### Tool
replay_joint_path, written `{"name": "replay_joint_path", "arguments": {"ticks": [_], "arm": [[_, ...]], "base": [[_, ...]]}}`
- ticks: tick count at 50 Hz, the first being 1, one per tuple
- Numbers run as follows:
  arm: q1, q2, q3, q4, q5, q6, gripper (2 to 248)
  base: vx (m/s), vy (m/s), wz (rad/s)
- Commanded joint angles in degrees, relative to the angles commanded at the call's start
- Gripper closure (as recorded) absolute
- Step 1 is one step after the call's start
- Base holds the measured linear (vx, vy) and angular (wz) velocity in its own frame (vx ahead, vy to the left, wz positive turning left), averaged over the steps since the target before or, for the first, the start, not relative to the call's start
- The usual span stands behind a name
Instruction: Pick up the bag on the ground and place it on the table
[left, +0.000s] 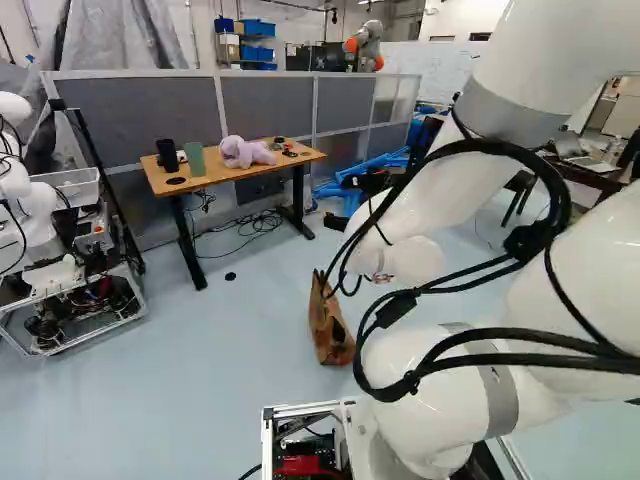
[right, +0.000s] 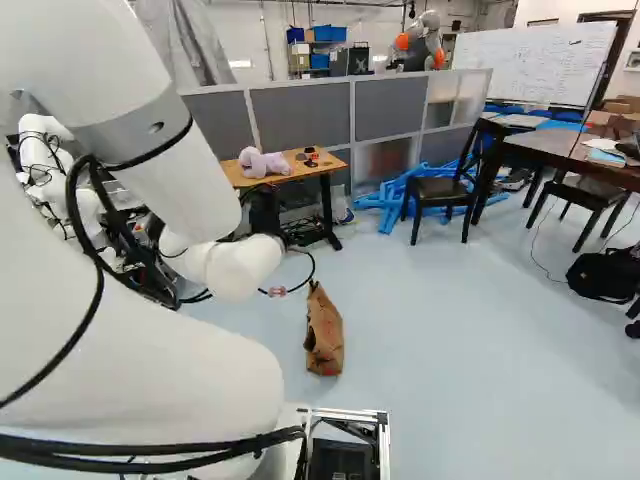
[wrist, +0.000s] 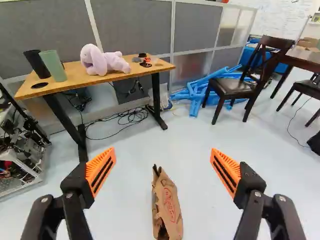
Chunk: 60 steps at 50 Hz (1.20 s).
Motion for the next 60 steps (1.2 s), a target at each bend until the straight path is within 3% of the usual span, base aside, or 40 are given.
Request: {"name": "replay_joint_path", "arguments": {"ticks": [32, 60], "arm": [[1.5, -10.8, -9.9, 6.0, -10.8, 0.0, 3], [3.8, -24.3, -20.0, 12.6, -21.2, 0.0, 3]], "base": [[0.000, 0.000, 0.000], [0.000, 0.000, 0.000]]}}
